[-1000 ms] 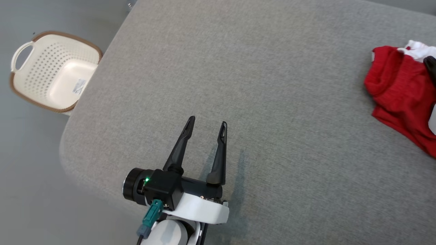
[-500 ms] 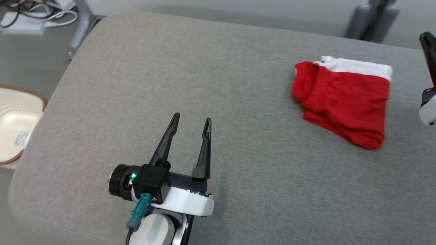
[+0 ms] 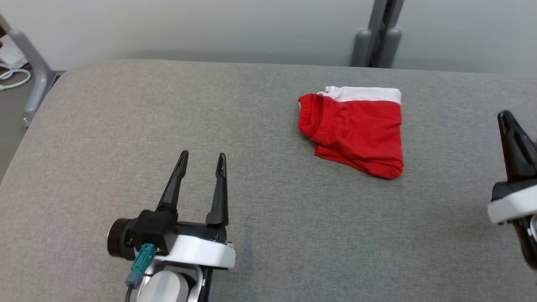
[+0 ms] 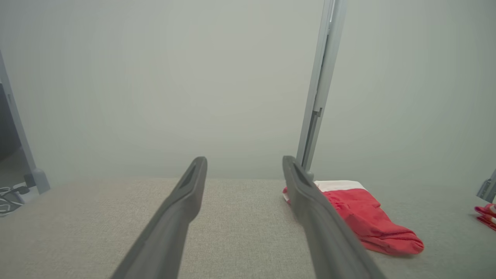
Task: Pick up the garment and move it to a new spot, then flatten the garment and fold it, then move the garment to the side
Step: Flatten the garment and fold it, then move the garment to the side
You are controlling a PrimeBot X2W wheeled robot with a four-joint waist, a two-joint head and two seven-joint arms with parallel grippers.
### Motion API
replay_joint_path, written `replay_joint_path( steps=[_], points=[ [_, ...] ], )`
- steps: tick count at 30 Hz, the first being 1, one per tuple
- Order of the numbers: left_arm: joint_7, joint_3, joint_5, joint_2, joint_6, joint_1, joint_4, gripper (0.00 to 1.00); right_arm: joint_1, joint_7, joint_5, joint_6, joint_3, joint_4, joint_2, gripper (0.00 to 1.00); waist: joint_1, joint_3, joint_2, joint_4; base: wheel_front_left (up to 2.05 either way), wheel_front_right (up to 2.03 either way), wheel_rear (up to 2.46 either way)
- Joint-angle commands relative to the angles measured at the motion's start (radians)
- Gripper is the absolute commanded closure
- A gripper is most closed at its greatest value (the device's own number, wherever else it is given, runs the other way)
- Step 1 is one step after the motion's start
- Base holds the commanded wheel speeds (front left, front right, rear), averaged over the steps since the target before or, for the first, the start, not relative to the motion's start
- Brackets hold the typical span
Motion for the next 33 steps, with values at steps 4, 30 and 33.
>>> replay_joint_path(
  steps=[4,30,33],
  points=[
    [-0.004,0.039,0.005,0.005,-0.012,0.031,-0.004,0.00,0.082,-0.004,0.010,0.000,-0.071,-0.030,0.068,1.00,0.0000,-0.020,0.0000,-0.037,0.00,0.00,0.00],
    [-0.004,0.043,-0.002,0.004,-0.030,0.078,0.023,0.00,0.170,-0.005,-0.056,0.000,-0.139,-0.022,0.146,0.00,0.0000,-0.029,0.0000,-0.044,0.00,0.00,0.00],
    [-0.004,0.046,-0.001,0.004,-0.031,0.084,0.023,0.00,0.173,-0.005,-0.055,0.000,-0.136,-0.021,0.148,0.00,0.0000,-0.030,0.0000,-0.043,0.00,0.00,0.00]
  ],
)
